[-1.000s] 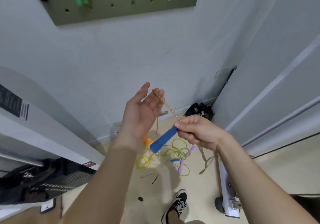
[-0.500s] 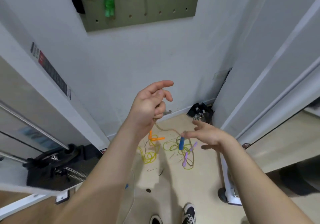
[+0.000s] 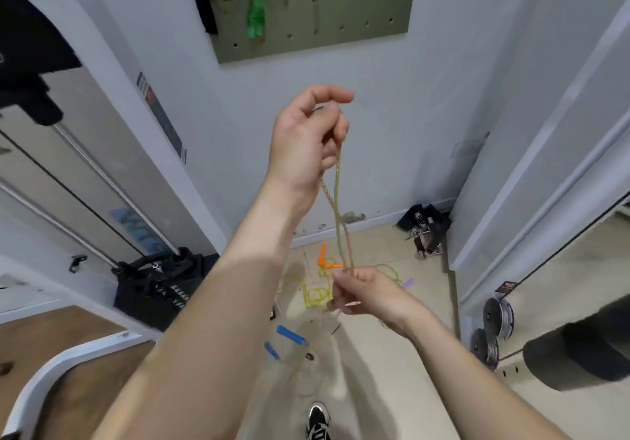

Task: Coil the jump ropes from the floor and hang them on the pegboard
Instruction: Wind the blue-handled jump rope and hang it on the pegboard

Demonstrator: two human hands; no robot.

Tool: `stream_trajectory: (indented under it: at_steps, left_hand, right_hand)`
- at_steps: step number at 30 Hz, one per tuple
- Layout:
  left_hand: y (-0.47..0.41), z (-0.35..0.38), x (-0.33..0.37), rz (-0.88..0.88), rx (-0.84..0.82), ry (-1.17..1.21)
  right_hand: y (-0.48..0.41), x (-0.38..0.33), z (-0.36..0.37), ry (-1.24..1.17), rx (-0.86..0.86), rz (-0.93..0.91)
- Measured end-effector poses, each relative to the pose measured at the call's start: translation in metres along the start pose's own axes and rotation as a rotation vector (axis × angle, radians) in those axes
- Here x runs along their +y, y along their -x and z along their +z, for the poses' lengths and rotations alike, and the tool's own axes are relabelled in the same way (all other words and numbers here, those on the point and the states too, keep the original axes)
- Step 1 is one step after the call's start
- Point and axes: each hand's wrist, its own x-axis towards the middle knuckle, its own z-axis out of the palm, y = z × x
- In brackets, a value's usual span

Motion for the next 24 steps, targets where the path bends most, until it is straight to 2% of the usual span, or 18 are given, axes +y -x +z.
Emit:
stream_trajectory:
  at_steps: [2,3,5,8,10,12,13,15,17,19,21,22,24]
  left_hand:
    - [0.016,0.003,-0.007,0.055,0.066,-0.203]
    - [0.027,0.004,-0.016,0.052,0.075,-0.28]
    - [0.055,0.003,-0.04,0.007,0.095,-0.358]
    - [0.089,-0.003,-0.057,-0.076,0.232,-0.312]
    - [0.098,-0.01,-0.045,0.009,0.335,-0.327]
    - [0.098,-0.018,-0.024,0.156,0.418,-0.467]
    - [0.097,-0.02,-0.015,0.209,0.453,-0.577]
    - [0.096,-0.017,-0.002,0.252,0.453,-0.814]
    - [0.099,-0.015,-0.007,0.234,0.35,-0.932]
    - [0.109,-0.014,-0.018,0.05,0.246,-0.839]
    - [0.127,-0.014,-0.033,-0.127,0.203,-0.914]
    - [0.141,-0.012,-0.04,-0.174,0.191,-1.027]
    - [0.175,0.0,-0.046,-0.105,0.201,-1.135]
  right_hand:
    - [0.015,0.015,-0.004,-0.011,0.207,0.009]
    - [0.025,0.011,-0.006,0.016,0.245,-0.015]
    - [0.044,-0.009,-0.011,0.099,0.212,-0.088]
    - [0.073,-0.034,-0.022,0.144,0.077,-0.188]
    - [0.087,-0.028,-0.032,0.319,0.08,-0.218]
    - [0.099,-0.01,-0.043,0.509,0.144,-0.198]
    - [0.105,0.0,-0.045,0.493,0.15,-0.173]
    - [0.115,0.016,-0.046,0.307,0.113,-0.122]
    - [0.123,0.017,-0.04,0.025,0.026,-0.049]
    - [0.131,0.006,-0.032,-0.291,-0.062,0.027]
    - [0.14,-0.012,-0.025,-0.522,-0.106,0.04]
    - [0.142,-0.022,-0.022,-0.59,-0.097,0.028]
    - [0.144,-0.04,-0.015,-0.685,-0.064,-0.009]
